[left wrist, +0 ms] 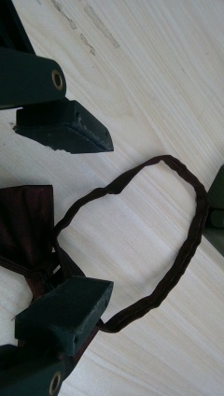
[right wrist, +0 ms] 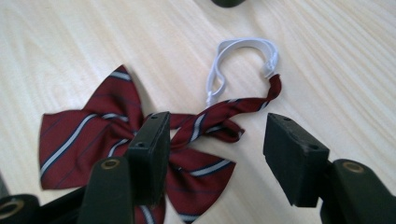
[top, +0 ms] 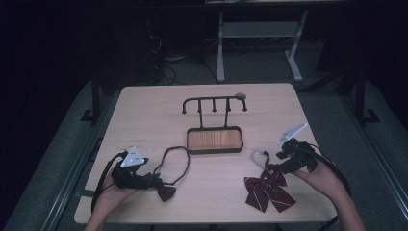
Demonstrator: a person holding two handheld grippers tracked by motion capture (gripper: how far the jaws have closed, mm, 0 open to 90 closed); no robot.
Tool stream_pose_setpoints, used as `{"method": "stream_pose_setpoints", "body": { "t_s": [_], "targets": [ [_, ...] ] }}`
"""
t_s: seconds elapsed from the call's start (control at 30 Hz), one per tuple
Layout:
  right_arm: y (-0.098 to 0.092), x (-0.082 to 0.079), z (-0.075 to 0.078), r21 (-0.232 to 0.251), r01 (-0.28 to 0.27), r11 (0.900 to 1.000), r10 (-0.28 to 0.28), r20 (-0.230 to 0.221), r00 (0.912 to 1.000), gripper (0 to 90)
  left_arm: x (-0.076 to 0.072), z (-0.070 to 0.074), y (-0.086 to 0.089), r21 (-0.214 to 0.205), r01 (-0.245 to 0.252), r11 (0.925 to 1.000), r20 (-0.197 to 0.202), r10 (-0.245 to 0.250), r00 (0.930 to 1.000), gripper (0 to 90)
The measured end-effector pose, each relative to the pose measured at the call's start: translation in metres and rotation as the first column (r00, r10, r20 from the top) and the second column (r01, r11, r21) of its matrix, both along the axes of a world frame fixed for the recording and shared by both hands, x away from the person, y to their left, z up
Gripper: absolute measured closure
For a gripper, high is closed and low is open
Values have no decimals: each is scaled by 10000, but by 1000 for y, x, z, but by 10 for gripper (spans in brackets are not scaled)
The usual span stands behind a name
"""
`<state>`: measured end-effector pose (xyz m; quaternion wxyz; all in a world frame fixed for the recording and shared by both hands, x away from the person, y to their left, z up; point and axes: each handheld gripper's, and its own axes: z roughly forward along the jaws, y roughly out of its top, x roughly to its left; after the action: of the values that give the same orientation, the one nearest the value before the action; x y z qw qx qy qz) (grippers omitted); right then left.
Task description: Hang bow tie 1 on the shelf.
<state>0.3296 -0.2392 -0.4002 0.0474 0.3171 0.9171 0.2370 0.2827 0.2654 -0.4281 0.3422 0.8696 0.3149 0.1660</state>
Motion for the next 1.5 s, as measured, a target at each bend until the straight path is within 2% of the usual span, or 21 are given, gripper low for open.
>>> {"method": "stream_pose_setpoints", "body": {
  "t_s": [0.27,0.4,0.5,1.03,1.5],
  "targets": [
    [7,23,-5,-265,119,9996,-125,-227,9997,446,-1,-1,1,-38,-75,10000,-60,75,10000,281],
    [8,32,-7,-291,173,9994,-183,-358,9992,450,0,0,2,-49,-54,10000,58,54,10000,281],
    [10,37,-8,-349,101,9993,-118,-495,9987,452,0,0,2,22,-44,10000,-48,44,10000,281],
    [23,53,-1,-687,175,9975,-203,-412,9989,478,0,-1,2,81,-31,10000,-70,31,10000,281],
    [28,71,-21,-1518,267,9881,-413,-941,9947,532,1,-1,2,163,10,9999,-83,-9,10000,281]
  ]
}}
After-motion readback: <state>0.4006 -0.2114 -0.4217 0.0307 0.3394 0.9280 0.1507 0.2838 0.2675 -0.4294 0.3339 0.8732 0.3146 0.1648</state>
